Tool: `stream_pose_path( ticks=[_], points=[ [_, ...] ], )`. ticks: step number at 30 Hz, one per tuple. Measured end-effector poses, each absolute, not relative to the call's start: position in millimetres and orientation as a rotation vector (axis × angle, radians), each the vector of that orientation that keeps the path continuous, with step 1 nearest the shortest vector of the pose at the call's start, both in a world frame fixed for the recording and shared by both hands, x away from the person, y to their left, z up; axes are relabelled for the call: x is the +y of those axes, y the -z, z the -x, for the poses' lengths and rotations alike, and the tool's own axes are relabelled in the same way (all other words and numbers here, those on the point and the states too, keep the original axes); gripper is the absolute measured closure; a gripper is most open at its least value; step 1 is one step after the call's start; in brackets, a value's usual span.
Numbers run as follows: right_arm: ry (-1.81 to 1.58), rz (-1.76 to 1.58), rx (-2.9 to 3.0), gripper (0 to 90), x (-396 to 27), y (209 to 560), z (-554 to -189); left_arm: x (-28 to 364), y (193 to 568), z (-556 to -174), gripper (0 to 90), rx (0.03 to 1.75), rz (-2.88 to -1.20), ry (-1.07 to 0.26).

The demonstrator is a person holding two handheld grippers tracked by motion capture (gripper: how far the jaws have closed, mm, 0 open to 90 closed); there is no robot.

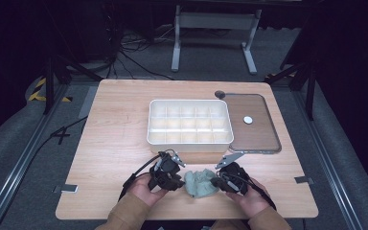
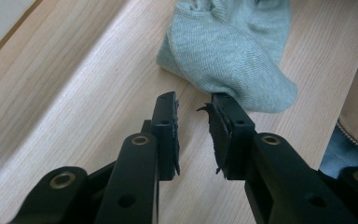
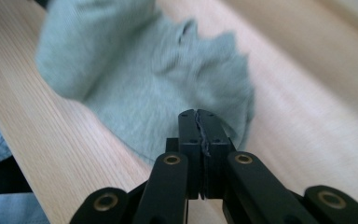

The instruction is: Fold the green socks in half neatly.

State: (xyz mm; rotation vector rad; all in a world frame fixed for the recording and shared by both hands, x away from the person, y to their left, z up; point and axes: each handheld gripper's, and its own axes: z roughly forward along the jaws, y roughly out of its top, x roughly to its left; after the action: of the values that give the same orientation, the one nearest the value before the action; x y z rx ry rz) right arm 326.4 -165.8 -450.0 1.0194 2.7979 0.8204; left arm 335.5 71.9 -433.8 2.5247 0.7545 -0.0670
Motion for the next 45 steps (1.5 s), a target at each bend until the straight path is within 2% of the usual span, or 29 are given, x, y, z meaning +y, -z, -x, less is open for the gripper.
stream_pose_path(
  ticks=[9,13,18,23,27,33,37,40,45],
  points=[
    [-0.960,-1.074,2.759,89.1,-151,458,-314,56,433,-335,71.1,0.709,-2.516,0.082],
    [-0.965,-1.084,2.757,89.1,-145,458,-306,48,433,-331,67.8,0.670,-2.531,0.124],
    [-0.959,-1.067,2.778,88.6,-145,456,-304,42,437,-331,68.2,0.673,-2.549,0.127],
    [-0.964,-1.071,2.756,87.7,-163,445,-306,38,438,-330,74.6,0.647,-2.564,0.152],
    [-0.940,-1.096,2.805,88.9,-169,461,-312,32,440,-328,79.6,0.630,-2.583,0.161],
    [-0.944,-1.095,2.804,88.8,-167,461,-310,25,441,-327,79.9,0.612,-2.586,0.163],
    [-0.930,-1.092,2.807,88.7,-167,460,-310,25,443,-327,79.7,0.613,-2.576,0.184],
    [-0.937,-1.093,2.803,87.6,-167,457,-309,32,439,-327,74.0,0.622,-2.551,0.206],
    [-0.966,-1.070,2.789,86.4,-168,447,-308,44,429,-326,70.6,0.644,-2.528,0.213]
  ],
)
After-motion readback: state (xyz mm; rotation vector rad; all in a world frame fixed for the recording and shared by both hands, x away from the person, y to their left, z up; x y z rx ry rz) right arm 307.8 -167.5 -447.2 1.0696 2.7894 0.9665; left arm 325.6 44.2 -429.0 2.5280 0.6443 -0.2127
